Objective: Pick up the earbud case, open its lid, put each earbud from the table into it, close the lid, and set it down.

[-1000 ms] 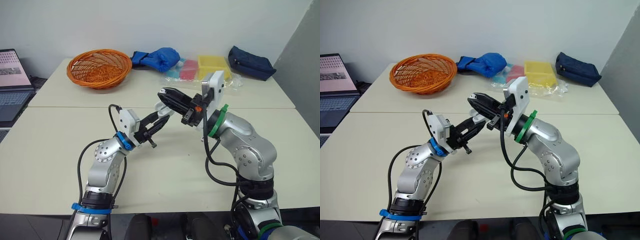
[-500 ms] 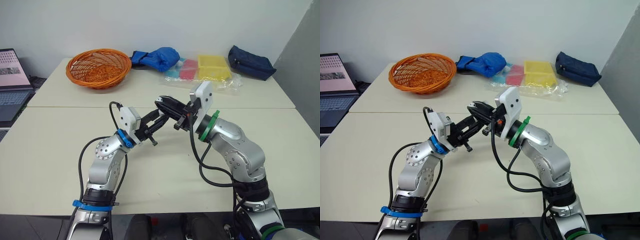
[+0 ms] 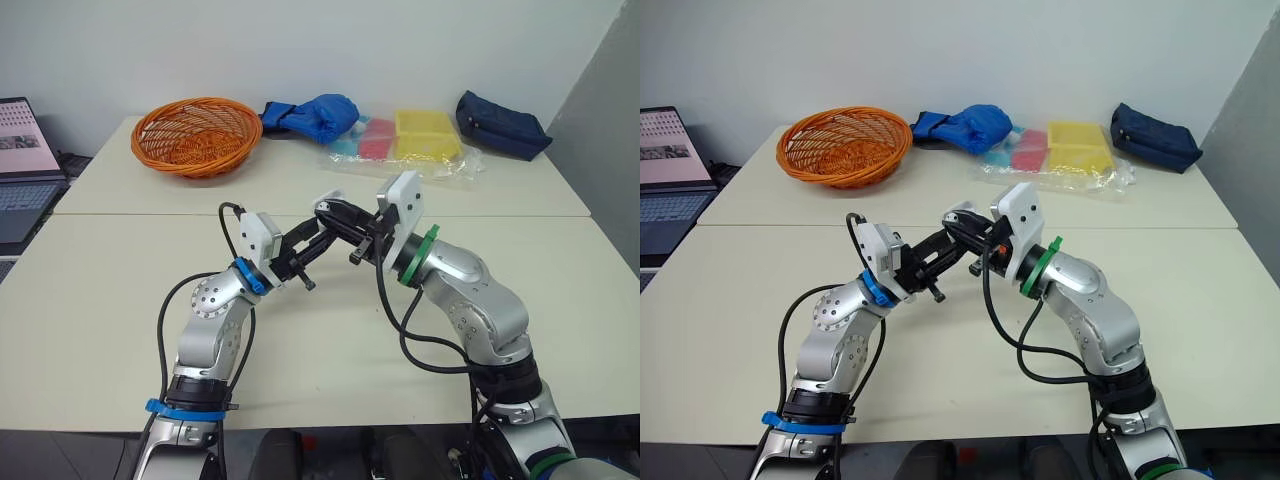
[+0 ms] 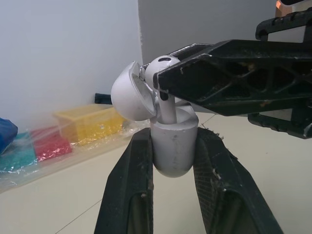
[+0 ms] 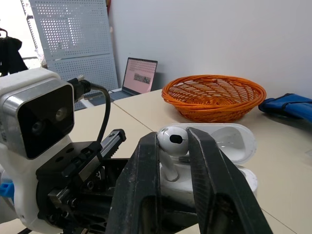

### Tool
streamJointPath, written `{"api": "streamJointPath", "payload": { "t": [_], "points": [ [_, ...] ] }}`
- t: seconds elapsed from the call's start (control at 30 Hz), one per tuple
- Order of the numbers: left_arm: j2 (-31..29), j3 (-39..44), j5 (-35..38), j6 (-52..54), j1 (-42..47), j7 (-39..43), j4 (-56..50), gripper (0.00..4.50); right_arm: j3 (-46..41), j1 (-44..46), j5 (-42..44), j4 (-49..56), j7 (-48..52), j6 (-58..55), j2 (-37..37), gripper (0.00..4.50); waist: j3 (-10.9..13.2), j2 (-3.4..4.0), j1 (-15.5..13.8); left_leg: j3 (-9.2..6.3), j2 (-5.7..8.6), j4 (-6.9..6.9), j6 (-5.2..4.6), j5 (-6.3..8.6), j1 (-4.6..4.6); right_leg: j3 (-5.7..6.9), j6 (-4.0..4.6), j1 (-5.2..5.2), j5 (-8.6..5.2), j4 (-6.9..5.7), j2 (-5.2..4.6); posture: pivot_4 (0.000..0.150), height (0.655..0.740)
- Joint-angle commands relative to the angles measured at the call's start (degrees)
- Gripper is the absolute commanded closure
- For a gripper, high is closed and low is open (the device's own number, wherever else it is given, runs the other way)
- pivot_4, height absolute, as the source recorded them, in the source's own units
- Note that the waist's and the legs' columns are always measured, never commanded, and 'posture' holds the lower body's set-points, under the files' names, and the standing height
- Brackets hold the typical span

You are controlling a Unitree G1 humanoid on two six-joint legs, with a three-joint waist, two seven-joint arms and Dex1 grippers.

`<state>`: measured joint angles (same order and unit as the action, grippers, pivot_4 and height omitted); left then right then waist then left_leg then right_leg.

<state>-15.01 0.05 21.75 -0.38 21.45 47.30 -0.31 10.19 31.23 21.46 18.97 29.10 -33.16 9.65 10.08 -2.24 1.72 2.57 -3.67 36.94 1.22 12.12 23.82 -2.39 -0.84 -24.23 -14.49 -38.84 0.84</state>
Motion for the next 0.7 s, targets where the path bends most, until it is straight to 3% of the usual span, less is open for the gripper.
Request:
{"api": "streamJointPath", "payload": {
  "t": [0.03,0.13,0.37,0.7],
  "points": [
    [0.4,-0.1,1.3,-0.7,1.7,0.2,-1.8,3.76,0.8,-0.7,-0.4,1.6,0.2,0.5,0.5,4.07,0.0,0.0,0.0,0.01,0.0,0.0,0.0,0.0,0.0,0.0,0.0,0.0,0.0,0.0,0.0,0.15,0.74],
    [0.4,-0.1,1.3,-0.7,1.8,0.3,-1.7,3.76,1.1,-0.9,-0.7,1.4,0.1,0.8,0.7,4.07,0.0,0.0,0.0,0.03,0.0,0.0,0.0,0.0,0.0,0.0,0.0,0.0,0.0,0.0,0.0,0.15,0.74],
    [0.5,-0.2,1.5,-0.3,1.9,0.4,-2.0,3.76,0.7,-0.5,-0.7,0.8,0.0,1.5,0.8,1.73,0.0,0.0,0.0,0.0,0.0,-0.01,0.0,0.0,0.0,0.0,0.0,-0.01,0.0,0.01,0.0,0.15,0.74],
    [0.0,0.1,1.9,0.6,1.5,-0.2,-1.7,3.76,-3.6,0.5,4.1,4.3,5.3,3.7,3.6,1.73,0.0,0.0,0.0,0.01,0.0,-0.03,0.0,0.0,0.01,0.01,0.0,-0.01,0.0,0.05,0.0,0.15,0.74]
  ]
}}
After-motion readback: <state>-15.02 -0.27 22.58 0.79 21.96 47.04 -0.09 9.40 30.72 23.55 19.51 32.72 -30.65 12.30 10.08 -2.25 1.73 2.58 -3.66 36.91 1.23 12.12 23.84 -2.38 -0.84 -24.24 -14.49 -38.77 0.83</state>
